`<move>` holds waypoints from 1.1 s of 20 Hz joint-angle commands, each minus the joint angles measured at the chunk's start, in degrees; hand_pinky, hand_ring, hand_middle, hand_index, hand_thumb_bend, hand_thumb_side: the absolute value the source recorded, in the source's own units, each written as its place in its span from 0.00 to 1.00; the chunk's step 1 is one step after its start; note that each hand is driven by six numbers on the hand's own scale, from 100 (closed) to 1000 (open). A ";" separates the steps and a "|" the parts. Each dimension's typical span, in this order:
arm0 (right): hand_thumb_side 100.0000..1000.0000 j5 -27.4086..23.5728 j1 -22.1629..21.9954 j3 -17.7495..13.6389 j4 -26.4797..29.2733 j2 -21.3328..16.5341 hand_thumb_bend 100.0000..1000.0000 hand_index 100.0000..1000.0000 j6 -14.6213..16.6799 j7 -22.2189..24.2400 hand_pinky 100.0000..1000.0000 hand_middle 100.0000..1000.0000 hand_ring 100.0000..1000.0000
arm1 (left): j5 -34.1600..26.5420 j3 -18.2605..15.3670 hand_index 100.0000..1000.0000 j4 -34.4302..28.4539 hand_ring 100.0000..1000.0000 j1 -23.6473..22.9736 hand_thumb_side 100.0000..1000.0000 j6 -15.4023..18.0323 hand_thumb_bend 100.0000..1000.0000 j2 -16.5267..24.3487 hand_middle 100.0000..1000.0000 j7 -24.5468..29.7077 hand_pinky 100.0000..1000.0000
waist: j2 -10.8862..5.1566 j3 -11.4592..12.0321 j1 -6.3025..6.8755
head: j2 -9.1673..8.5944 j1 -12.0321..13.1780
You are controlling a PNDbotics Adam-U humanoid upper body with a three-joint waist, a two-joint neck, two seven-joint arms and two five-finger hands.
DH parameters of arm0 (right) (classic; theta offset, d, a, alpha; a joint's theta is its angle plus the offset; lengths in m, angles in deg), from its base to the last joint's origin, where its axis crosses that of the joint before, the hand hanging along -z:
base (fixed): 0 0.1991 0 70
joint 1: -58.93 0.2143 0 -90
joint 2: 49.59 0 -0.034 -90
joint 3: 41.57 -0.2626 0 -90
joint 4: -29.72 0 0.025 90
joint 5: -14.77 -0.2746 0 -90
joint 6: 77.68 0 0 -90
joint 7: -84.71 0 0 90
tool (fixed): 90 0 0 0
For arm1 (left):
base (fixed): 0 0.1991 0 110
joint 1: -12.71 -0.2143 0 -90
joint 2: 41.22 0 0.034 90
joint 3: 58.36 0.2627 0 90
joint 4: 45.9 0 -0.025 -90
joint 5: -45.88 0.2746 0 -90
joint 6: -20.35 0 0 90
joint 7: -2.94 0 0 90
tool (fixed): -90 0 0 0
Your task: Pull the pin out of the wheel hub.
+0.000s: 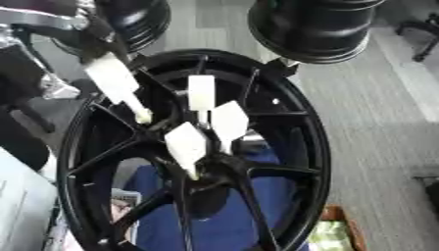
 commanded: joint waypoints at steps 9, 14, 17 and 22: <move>0.00 -1.45 -2.36 -2.96 0.33 -3.50 0.00 0.87 -1.35 -2.76 0.88 0.81 0.87 | 2.07 -21.65 0.48 4.84 0.52 -14.02 0.00 -0.56 0.00 6.98 0.36 -7.41 0.61 | -0.49 1.37 -0.02 | -0.82 -1.54; 0.00 -1.90 -2.30 -3.26 0.33 -3.44 0.00 0.87 -1.60 -3.27 0.88 0.81 0.87 | 2.11 -23.24 0.51 4.96 0.53 -16.14 0.00 -0.29 0.00 5.95 0.38 -6.54 0.62 | -0.74 1.46 -0.26 | 0.10 -1.39; 0.00 -2.01 -2.00 -3.36 0.33 -3.26 0.00 0.86 -1.43 -3.32 0.88 0.81 0.87 | 1.37 -22.72 0.64 3.87 0.61 -16.57 0.00 0.22 0.03 5.65 0.51 -5.08 0.68 | -0.88 1.39 -0.40 | 0.18 -0.97; 0.00 -2.05 -2.01 -3.33 0.33 -3.11 0.00 0.86 -1.37 -3.30 0.88 0.81 0.87 | 3.30 -22.89 0.87 2.66 0.82 -16.86 0.41 0.25 0.43 5.31 0.77 -5.86 0.80 | -0.96 1.40 -0.35 | -0.19 -0.91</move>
